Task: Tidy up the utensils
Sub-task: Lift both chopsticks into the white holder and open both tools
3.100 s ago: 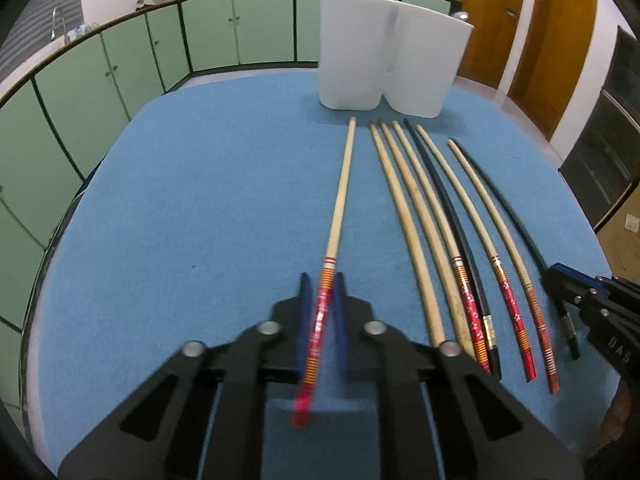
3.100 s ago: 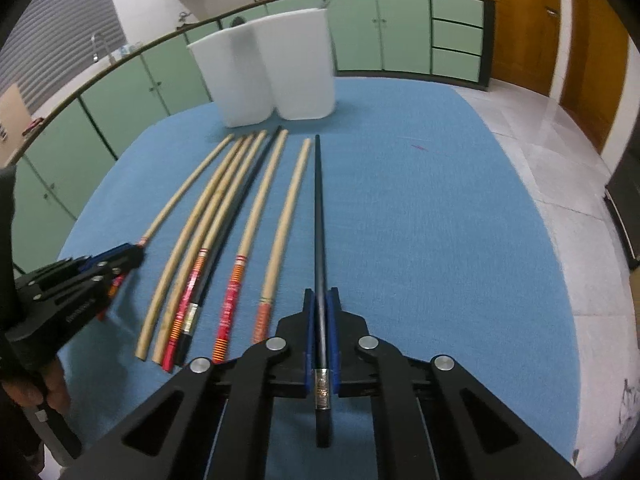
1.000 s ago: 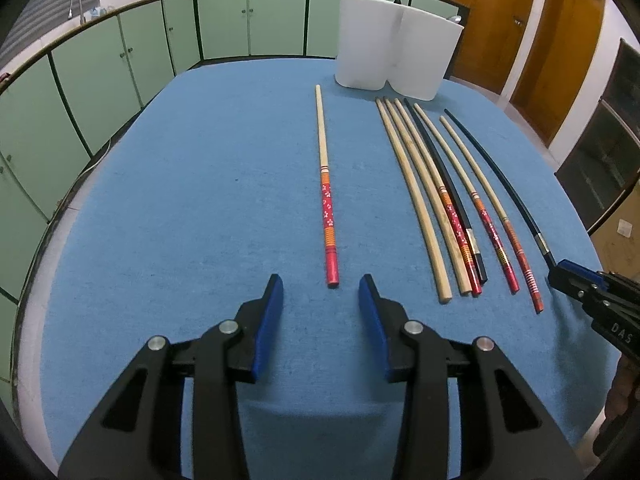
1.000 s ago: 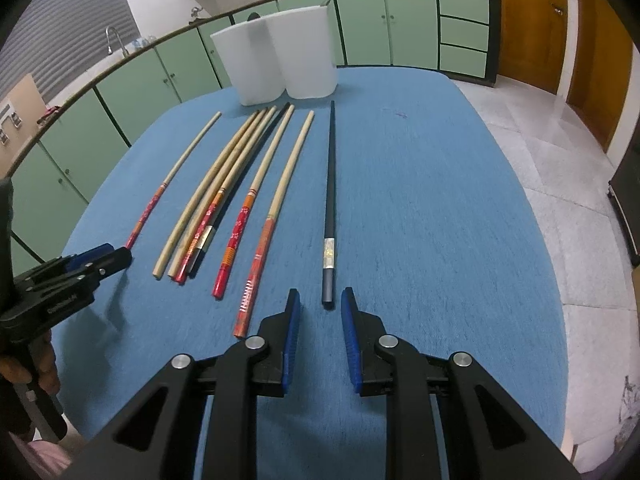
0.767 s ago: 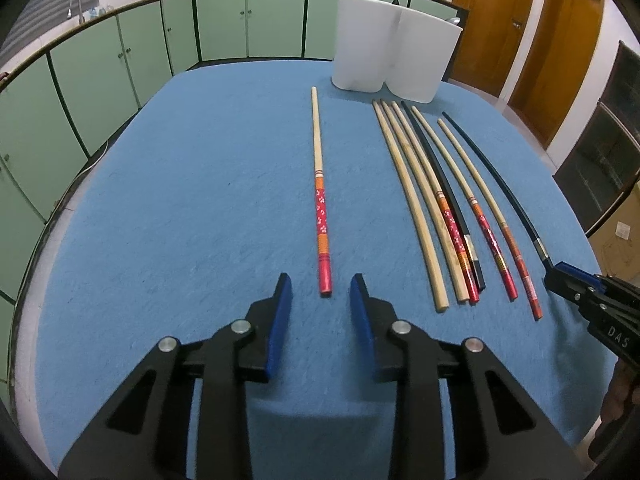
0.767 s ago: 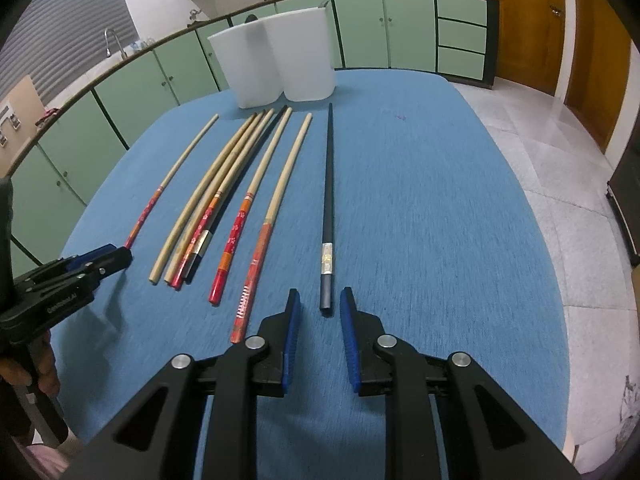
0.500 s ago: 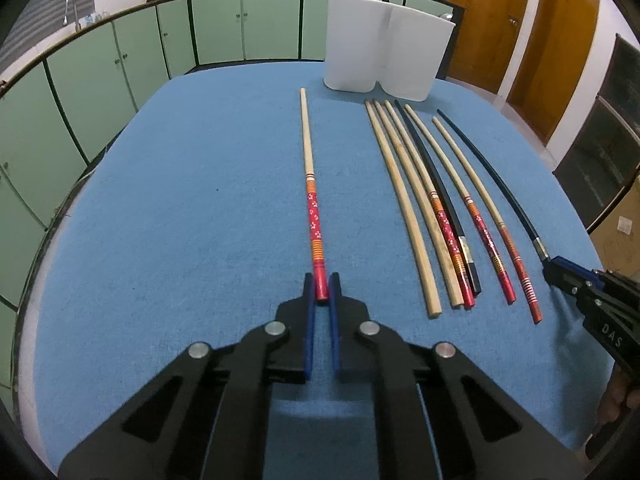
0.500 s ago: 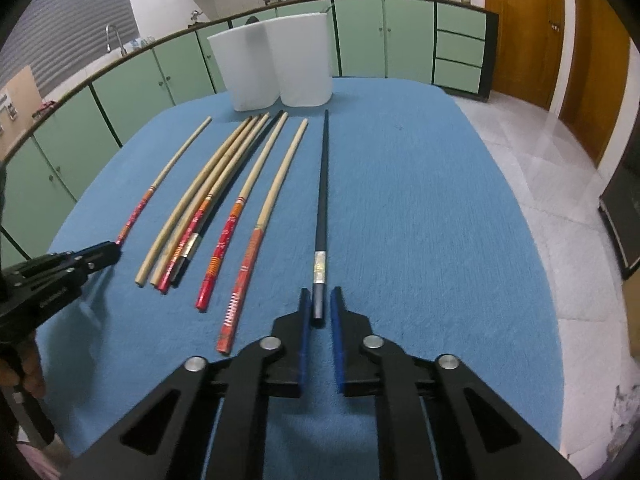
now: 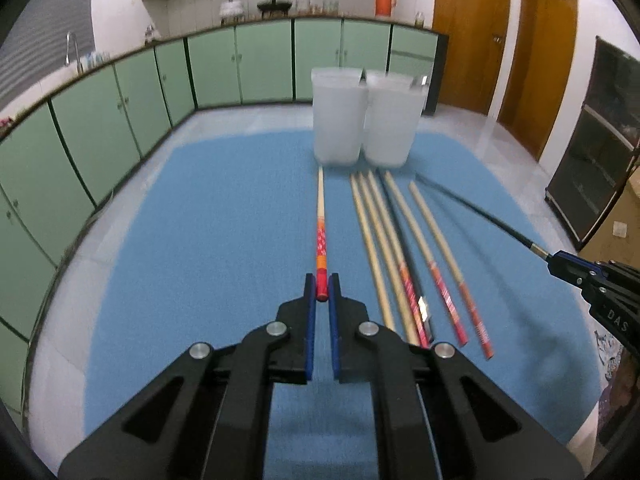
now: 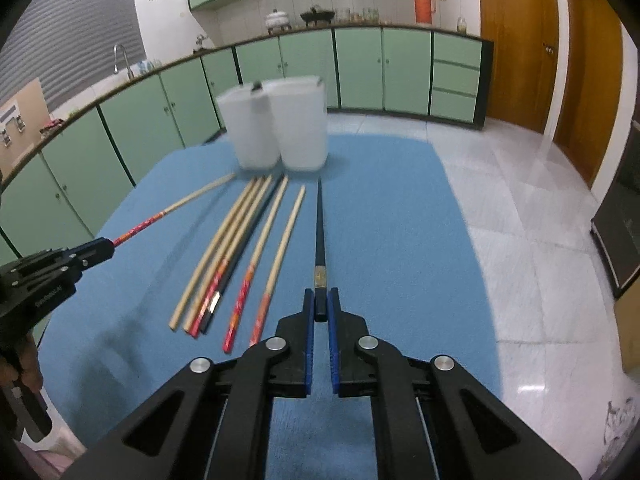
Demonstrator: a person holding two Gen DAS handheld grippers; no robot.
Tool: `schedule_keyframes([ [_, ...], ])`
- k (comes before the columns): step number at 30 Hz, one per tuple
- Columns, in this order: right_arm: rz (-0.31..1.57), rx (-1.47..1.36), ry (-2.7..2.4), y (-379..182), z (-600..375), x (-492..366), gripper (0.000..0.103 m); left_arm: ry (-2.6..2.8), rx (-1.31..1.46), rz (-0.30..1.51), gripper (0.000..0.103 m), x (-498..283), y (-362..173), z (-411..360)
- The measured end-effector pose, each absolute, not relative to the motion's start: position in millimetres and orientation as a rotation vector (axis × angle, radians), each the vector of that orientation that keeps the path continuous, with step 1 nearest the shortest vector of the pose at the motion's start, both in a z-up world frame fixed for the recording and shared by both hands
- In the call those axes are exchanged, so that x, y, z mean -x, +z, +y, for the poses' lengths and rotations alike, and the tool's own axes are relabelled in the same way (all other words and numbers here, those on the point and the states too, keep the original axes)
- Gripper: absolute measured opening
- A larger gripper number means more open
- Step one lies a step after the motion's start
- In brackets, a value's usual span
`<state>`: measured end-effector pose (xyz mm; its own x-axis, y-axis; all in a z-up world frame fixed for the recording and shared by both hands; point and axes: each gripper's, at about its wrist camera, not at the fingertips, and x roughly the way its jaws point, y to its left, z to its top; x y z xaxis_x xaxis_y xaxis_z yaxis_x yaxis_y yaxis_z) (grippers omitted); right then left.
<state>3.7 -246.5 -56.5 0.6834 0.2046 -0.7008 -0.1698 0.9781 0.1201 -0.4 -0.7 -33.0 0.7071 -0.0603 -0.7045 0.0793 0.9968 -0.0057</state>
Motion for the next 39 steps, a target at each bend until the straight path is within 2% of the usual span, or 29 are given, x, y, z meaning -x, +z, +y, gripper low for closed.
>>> schedule_keyframes([
  [11,0.623,-0.080,0.247,30.3,-263.8,-15.6,0.006,-0.100,0.004,0.574,0.005,-7.5,51.2,1.5],
  [26,0.563,-0.059,0.358,90.2,-259.1,-60.6,0.006,-0.179,0.041,0.493,0.005,-48.9,94.7,-5.7],
  [39,0.407,-0.041,0.393,165.8,-247.9,-104.6,0.006,-0.171,0.048,0.310,0.005,-78.6,162.4,-6.7],
])
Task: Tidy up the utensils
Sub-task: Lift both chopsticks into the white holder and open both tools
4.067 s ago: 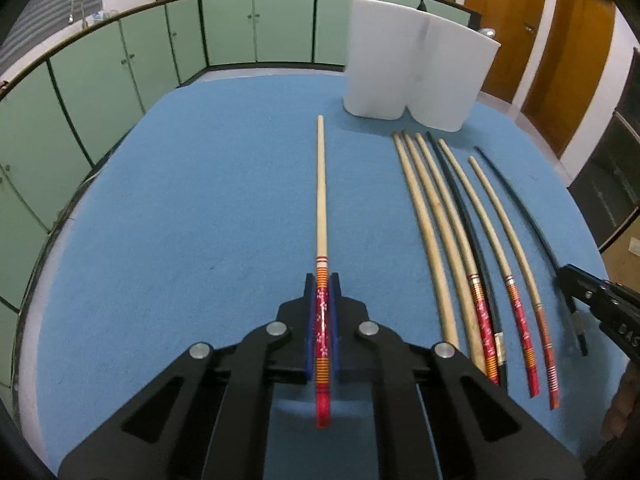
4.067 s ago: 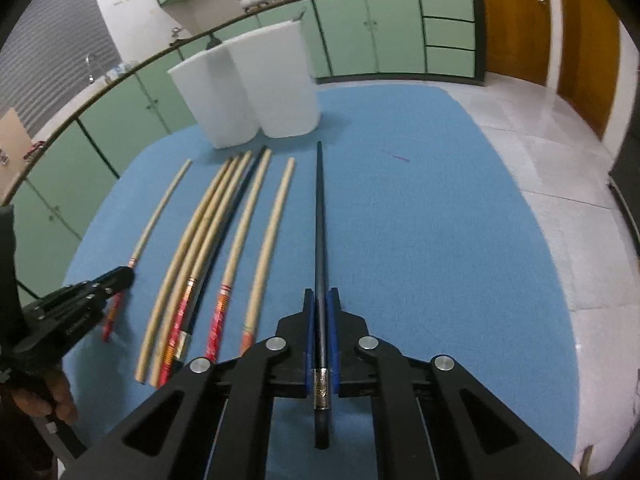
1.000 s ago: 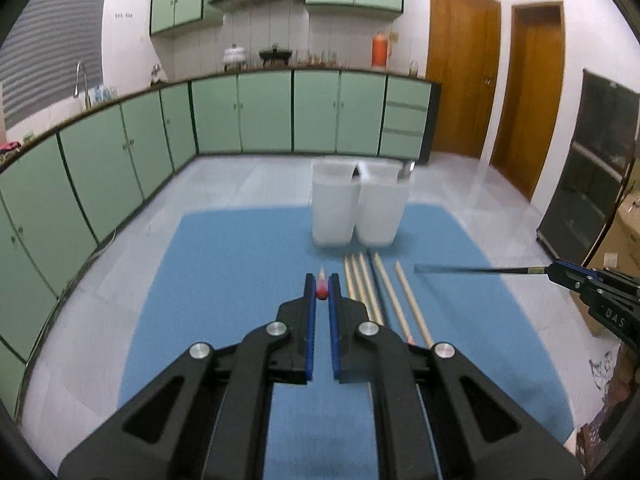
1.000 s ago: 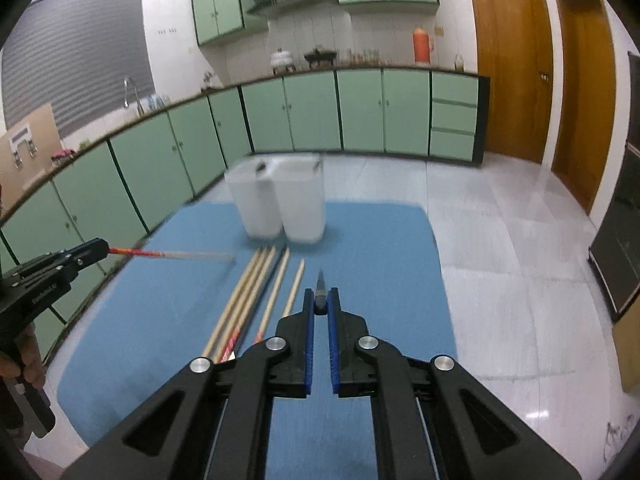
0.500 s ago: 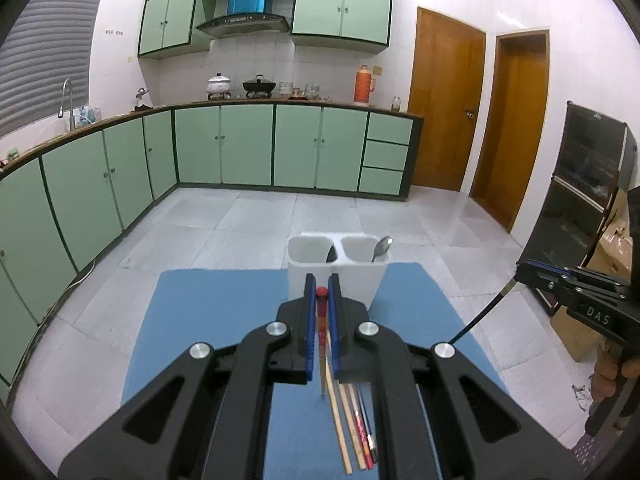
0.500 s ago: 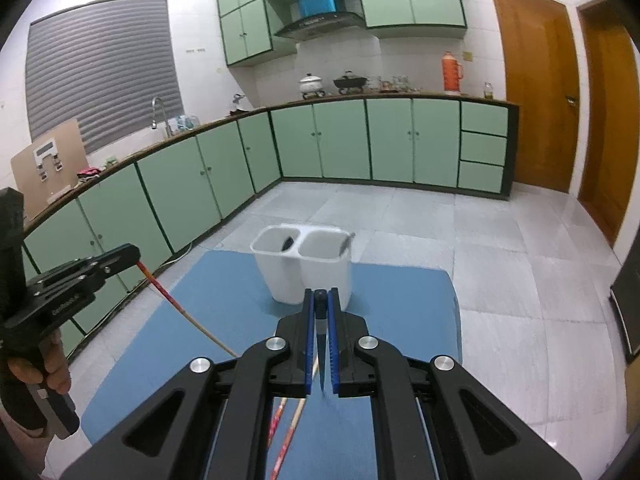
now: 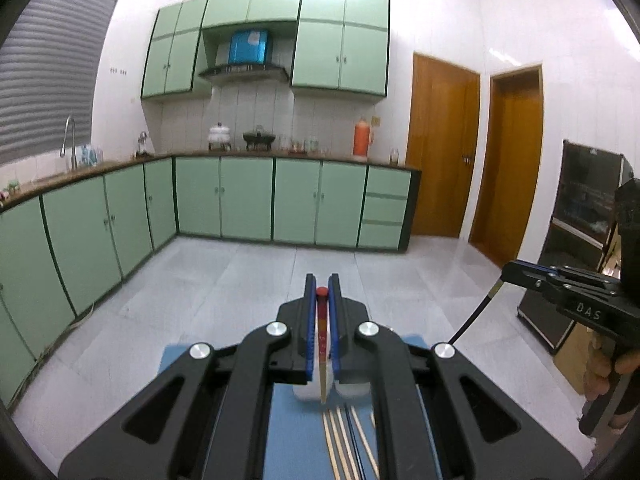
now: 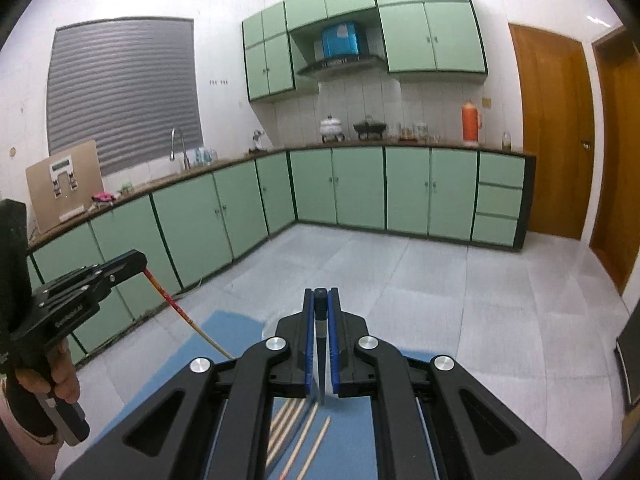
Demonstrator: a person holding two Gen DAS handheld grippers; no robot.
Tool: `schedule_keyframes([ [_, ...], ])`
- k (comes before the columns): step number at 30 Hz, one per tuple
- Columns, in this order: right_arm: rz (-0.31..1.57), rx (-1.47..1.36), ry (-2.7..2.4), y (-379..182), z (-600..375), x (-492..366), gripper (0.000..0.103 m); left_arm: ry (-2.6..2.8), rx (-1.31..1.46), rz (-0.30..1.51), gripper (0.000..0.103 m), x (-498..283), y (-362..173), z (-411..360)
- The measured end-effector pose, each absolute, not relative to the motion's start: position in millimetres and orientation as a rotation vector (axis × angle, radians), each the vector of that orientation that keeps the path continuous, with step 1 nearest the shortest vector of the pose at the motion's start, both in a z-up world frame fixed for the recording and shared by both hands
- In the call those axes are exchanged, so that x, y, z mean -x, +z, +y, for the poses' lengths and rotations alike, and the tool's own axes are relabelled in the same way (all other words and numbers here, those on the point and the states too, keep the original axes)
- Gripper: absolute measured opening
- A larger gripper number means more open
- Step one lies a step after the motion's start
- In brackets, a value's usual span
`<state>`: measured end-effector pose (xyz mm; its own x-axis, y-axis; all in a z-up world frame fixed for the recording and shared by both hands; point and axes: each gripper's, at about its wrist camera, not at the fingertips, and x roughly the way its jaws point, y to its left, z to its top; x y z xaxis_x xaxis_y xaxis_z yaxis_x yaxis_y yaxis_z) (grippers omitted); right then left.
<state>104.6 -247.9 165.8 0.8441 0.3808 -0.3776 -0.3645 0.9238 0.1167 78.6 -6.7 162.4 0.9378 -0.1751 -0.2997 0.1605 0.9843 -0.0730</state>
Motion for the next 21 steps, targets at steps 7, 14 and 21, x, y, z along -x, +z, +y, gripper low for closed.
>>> schedule_keyframes([
  [7,0.349,-0.031,0.374,189.8,-228.7,-149.1,0.006,-0.164,0.043,0.207,0.005,-116.4,189.9,-22.0],
  [14,0.374,-0.038,0.367,170.7,-214.7,-196.8,0.006,-0.156,0.029,0.211,0.005,-174.1,171.2,-47.3],
  [21,0.475,-0.072,0.374,116.4,-212.0,-230.2,0.006,-0.158,0.035,0.327,0.005,-210.3,122.3,-47.3],
])
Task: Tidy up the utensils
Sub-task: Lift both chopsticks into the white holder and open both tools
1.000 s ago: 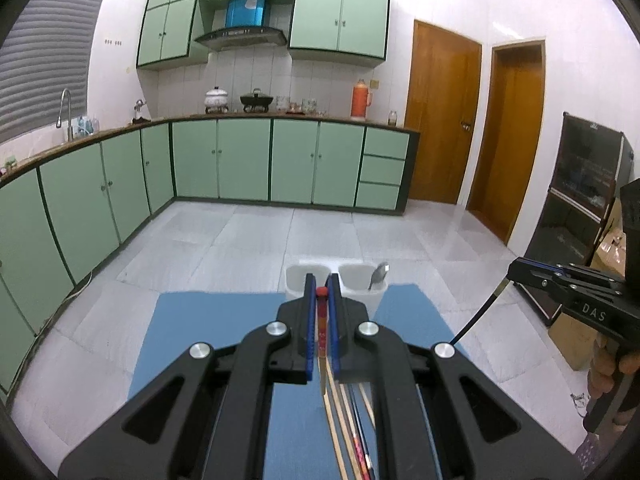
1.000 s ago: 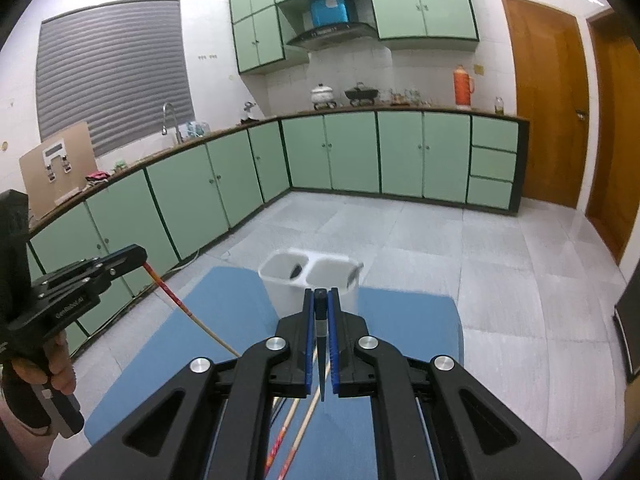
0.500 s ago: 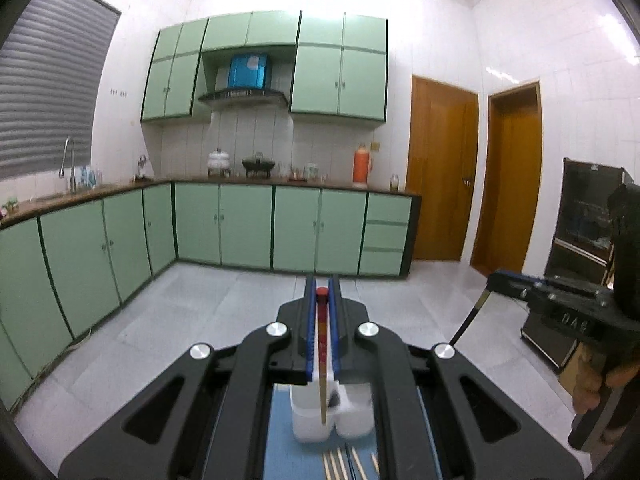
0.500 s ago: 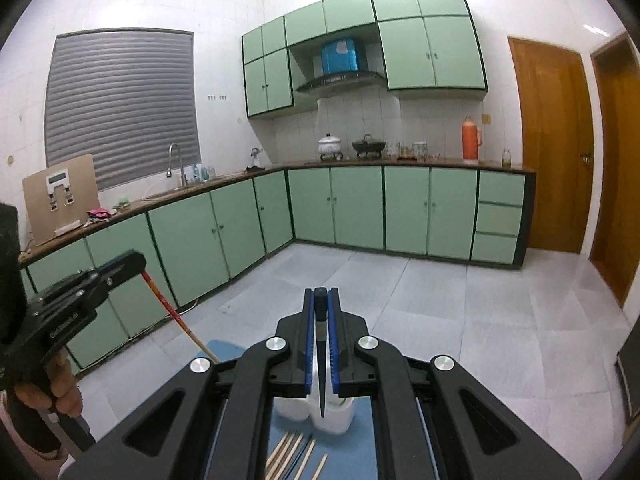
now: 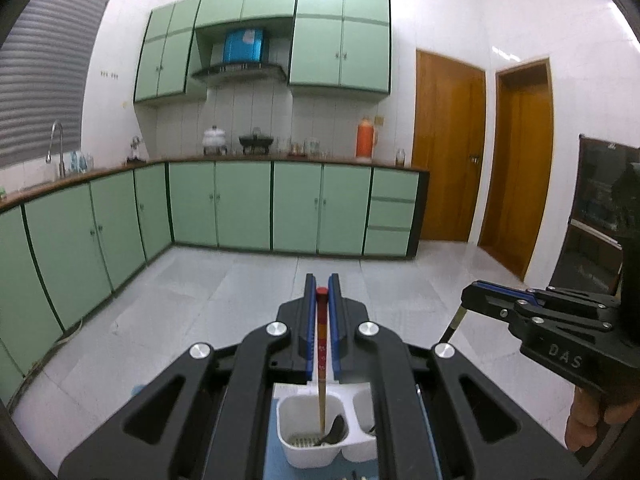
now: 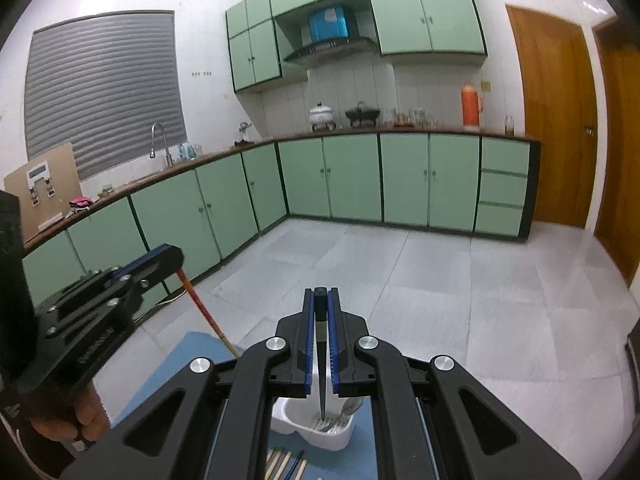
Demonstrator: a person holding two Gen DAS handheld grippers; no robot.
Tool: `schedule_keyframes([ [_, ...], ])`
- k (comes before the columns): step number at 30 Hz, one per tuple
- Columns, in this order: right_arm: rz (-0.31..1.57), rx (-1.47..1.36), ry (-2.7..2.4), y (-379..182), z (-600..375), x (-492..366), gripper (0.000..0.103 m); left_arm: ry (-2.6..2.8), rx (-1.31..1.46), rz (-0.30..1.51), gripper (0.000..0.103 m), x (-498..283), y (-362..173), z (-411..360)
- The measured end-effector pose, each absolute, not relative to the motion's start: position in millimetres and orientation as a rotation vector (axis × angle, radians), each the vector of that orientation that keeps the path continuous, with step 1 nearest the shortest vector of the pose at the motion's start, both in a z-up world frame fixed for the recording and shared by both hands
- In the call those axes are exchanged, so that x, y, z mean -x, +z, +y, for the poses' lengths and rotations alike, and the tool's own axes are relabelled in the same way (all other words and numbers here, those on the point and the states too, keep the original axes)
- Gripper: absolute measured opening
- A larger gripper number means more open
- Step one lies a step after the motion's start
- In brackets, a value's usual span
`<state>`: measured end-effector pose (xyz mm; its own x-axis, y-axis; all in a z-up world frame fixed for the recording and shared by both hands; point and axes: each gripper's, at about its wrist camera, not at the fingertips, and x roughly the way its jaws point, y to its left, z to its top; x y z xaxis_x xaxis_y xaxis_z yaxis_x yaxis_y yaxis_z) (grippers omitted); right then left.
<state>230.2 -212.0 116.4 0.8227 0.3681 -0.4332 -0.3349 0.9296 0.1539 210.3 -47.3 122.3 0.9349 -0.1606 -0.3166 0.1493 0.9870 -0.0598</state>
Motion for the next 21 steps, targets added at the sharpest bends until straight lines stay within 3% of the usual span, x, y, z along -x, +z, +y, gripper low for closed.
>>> schedule_keyframes([
  [7,0.538,-0.097,0.380,83.2,-217.7,-231.0,0.007,-0.169,0.022,0.428,0.007,-222.3,88.3,-39.7],
  [10,0.545,-0.097,0.376,78.0,-221.8,-225.8,0.010,-0.170,0.024,0.442,0.018,-217.6,83.1,-33.1],
  [12,0.541,-0.100,0.368,76.1,-226.8,-216.8,0.019,-0.163,0.029,0.435,0.030,-209.1,82.4,-28.9],
  [16,0.519,-0.111,0.331,74.9,-238.7,-193.5,0.036,-0.155,0.035,0.429,0.042,-185.2,80.3,-20.3],
  [18,0.500,-0.123,0.307,72.5,-245.2,-177.0,0.054,-0.144,0.038,0.424,0.055,-166.4,77.1,-14.3],
  [21,0.489,-0.120,0.268,57.8,-250.8,-143.8,0.062,-0.126,0.053,0.457,0.060,-136.8,62.8,-6.0],
])
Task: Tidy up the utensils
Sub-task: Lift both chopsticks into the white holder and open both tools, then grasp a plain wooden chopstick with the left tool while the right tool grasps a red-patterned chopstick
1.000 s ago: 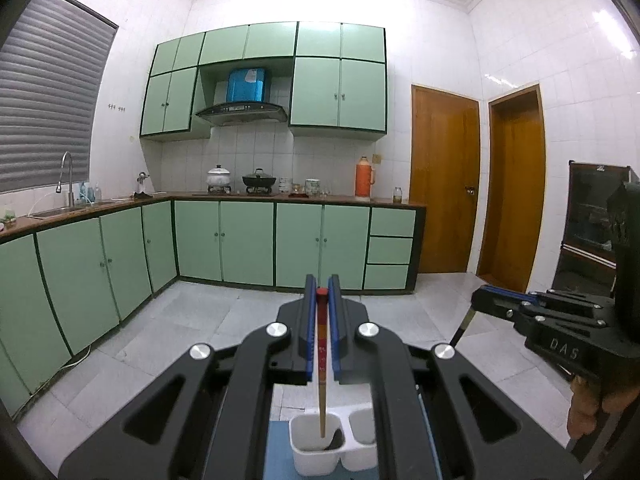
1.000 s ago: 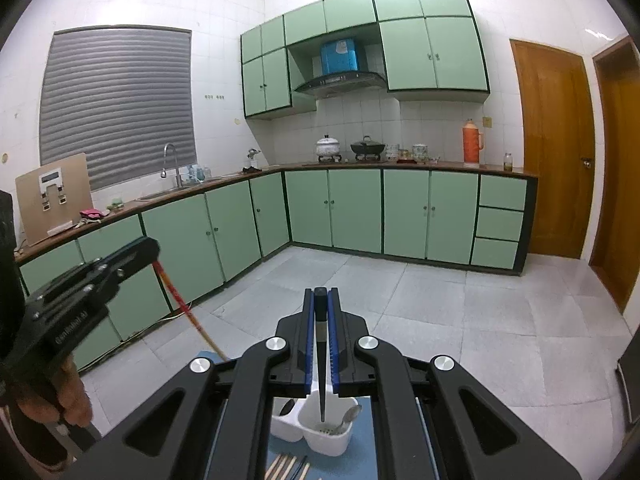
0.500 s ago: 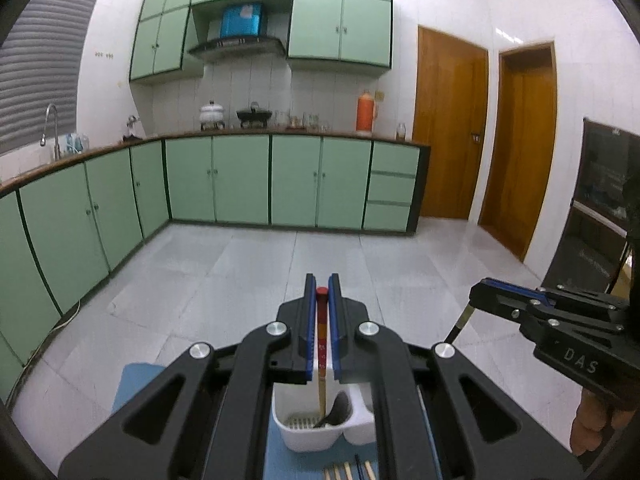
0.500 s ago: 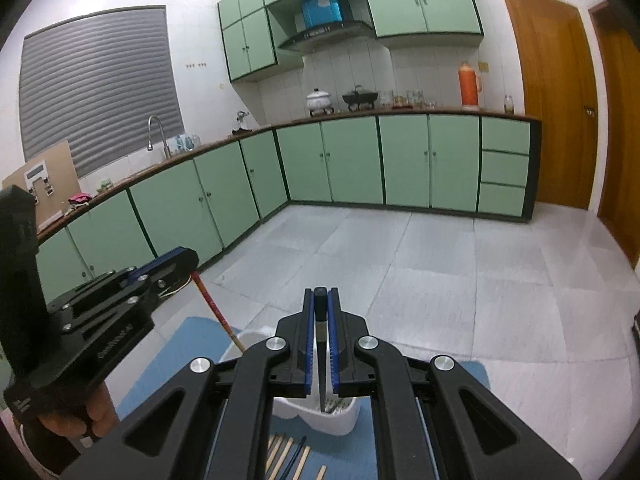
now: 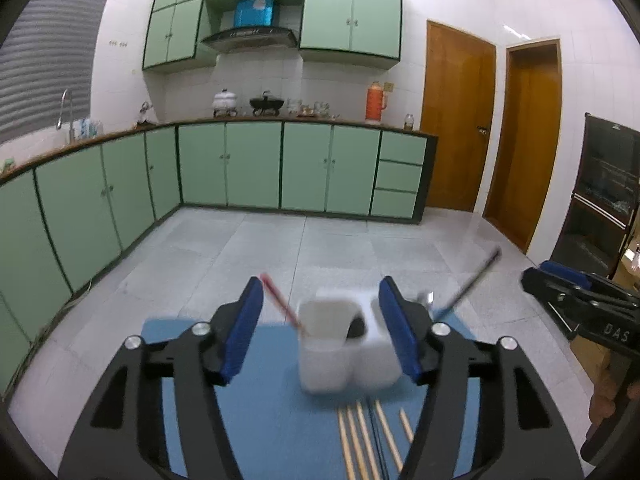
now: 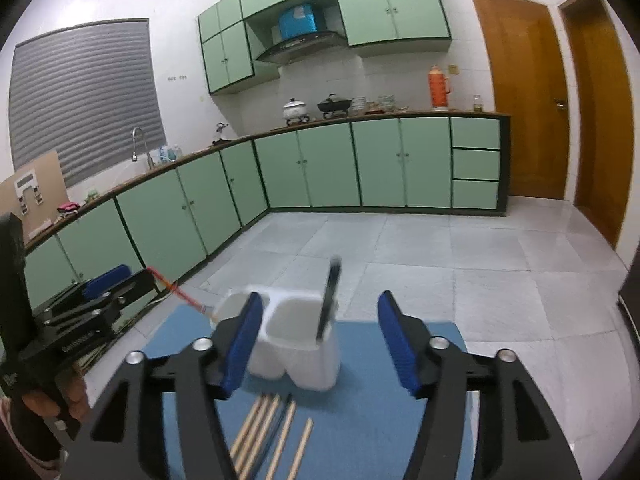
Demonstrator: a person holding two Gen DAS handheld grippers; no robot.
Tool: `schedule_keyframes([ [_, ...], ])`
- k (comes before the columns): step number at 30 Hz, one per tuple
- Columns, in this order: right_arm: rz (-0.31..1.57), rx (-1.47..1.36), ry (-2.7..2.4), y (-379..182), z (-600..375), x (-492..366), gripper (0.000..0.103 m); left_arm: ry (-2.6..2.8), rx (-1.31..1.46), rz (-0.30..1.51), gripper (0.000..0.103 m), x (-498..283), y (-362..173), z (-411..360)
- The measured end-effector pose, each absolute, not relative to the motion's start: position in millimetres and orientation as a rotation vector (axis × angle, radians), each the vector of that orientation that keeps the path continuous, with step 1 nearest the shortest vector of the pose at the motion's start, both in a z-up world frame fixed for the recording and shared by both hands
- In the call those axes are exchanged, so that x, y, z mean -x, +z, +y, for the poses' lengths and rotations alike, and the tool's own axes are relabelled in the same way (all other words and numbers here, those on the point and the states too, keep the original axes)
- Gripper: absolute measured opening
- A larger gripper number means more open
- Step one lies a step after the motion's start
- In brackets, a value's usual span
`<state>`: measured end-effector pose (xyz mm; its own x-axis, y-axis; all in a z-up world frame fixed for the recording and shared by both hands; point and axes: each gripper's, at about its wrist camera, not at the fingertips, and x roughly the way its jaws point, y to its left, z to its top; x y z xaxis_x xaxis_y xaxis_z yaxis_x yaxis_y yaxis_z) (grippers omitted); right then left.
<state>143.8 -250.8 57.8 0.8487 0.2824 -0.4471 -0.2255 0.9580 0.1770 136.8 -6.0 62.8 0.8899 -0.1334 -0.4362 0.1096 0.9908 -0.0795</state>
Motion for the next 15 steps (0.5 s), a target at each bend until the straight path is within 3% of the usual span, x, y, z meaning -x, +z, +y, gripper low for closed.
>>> schedule_keyframes([
  [15,0.736,-0.103,0.207,-66.3,-226.5,-16.8,0.061,-0.118,0.000,0.767,0.065,-28.8,-54.6,5.0],
])
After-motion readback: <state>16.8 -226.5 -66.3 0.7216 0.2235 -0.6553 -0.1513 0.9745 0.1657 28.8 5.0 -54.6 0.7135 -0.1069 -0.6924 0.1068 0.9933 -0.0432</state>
